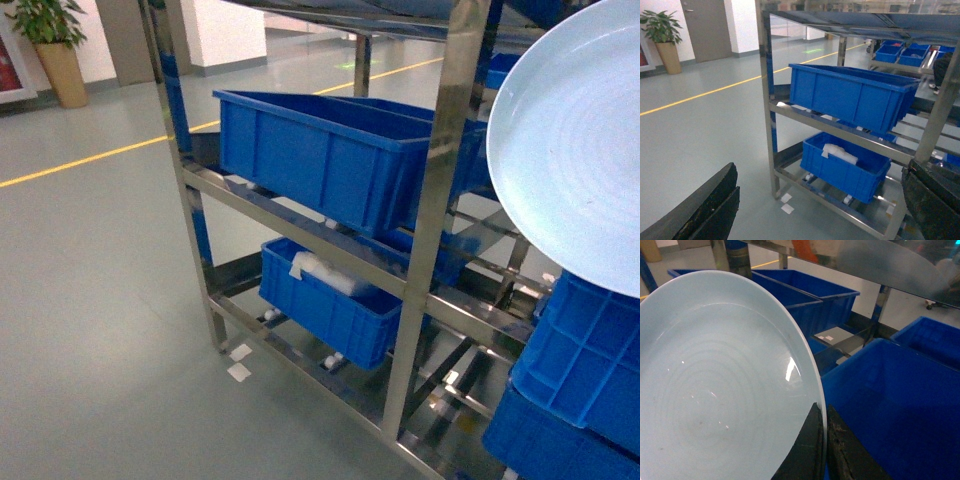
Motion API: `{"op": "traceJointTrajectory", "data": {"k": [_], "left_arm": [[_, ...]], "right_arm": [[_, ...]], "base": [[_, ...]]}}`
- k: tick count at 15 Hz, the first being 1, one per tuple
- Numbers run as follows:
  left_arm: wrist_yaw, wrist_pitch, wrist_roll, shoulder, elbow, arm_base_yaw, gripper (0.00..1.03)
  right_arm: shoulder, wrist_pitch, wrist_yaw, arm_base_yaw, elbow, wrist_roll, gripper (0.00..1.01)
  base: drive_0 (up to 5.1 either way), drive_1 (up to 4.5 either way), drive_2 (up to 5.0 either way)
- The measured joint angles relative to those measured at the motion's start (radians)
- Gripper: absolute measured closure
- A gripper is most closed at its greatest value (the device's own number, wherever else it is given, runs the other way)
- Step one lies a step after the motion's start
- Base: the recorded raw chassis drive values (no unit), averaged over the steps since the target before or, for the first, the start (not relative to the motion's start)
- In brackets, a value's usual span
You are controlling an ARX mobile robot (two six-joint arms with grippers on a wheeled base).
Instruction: Place blue tray on left shelf second layer neatly
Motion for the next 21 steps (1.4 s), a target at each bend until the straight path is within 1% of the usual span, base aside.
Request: {"op": "traceJointTrajectory", "data": {"k": [2,5,8,10,21], "left_arm": [[0.0,0.0,0.0,0.0,0.0,0.0,0.05],[0.001,-0.002,0.0,0.0,0.0,0.0,0.05],[-0.003,0.003,0.0,0.0,0.0,0.0,0.05],[-0.001,0.0,0.0,0.0,0.0,0.0,0.05],[0.0,0.0,0.0,0.0,0.0,0.0,0.05]], "right_arm": [[0.0,0.001,0.0,0.0,0.0,0.0,0.99],[0.0,0.002,0.008,-0.006,0.0,0.0,0.99],[0.0,0.002,-0.009,0.003,0.0,0.0,0.99],[0.0,0.0,0.002,-0.001,0.0,0.0,0.99],[0.0,0.0,0.001,0.0,0.0,0.0,0.99]], "base": [[-1.6,1.33,-4.5],[-6.5,0.96,1.0],[-6.5,0.96,1.0],[-6.5,0.96,1.0],[-6.5,0.96,1.0]]}}
